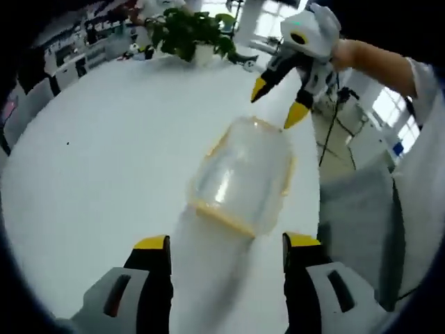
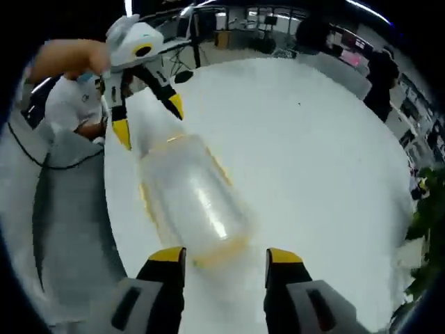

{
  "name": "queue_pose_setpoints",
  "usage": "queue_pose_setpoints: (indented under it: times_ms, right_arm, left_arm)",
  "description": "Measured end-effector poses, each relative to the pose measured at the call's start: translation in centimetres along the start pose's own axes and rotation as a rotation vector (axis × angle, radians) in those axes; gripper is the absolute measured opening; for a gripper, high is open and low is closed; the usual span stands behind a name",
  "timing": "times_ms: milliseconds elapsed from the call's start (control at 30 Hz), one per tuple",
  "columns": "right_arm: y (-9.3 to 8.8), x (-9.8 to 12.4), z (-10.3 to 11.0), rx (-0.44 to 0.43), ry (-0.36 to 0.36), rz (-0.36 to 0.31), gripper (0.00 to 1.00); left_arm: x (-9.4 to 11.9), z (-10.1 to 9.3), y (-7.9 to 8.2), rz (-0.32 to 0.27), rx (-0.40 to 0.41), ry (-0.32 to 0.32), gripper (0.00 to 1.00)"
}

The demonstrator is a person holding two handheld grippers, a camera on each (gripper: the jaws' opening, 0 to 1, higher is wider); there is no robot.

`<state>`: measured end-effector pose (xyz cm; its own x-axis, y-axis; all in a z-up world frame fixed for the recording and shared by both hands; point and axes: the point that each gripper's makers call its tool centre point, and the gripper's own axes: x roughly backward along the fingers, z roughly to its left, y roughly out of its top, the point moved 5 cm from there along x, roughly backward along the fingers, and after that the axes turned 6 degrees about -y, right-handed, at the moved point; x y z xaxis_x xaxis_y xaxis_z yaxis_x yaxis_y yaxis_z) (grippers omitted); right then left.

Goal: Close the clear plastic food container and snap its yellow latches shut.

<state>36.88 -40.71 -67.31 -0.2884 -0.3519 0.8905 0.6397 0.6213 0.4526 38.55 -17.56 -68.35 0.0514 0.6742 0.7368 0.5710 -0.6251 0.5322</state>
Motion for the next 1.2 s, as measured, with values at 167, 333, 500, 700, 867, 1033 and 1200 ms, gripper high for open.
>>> queue_pose_setpoints:
  times_ms: [167,333,500,700,867,1033,1200]
  right_arm:
    - [0.2,-0.2,0.8,-0.129,-0.01,0.002,0.43]
    - [0.6,-0.7,1.3,-0.168,-0.025,0.02,0.41]
    - [0.2,-1.5,1.7,-0.203,-0.042,0.054,0.43]
    - [-0.3,-2.1,1.6,-0.233,-0.046,0.067,0.42]
    - [-0.1,-2.2,2.1,-0.272,-0.019,0.048,0.4]
    - [0.0,-2.2,2.3,-0.268,-0.032,0.056,0.39]
    - [0.1,-2.2,2.7,-0.284,-0.051,0.08,0.4]
  left_arm:
    - [-0.2,-0.1,0.7,-0.102,0.135,0.018,0.62]
    - [-0.6,-0.2,1.3,-0.194,0.325,0.066,0.61]
    - [-1.7,-0.9,0.5,-0.174,0.355,0.097,0.56]
    - [-3.0,-1.4,0.7,-0.208,0.406,0.116,0.53]
    - [-3.5,-1.4,0.7,-0.204,0.406,0.163,0.41]
    - [-3.5,-1.4,0.7,-0.203,0.423,0.193,0.37]
    - [-3.8,-1.8,0.8,-0.227,0.444,0.226,0.36]
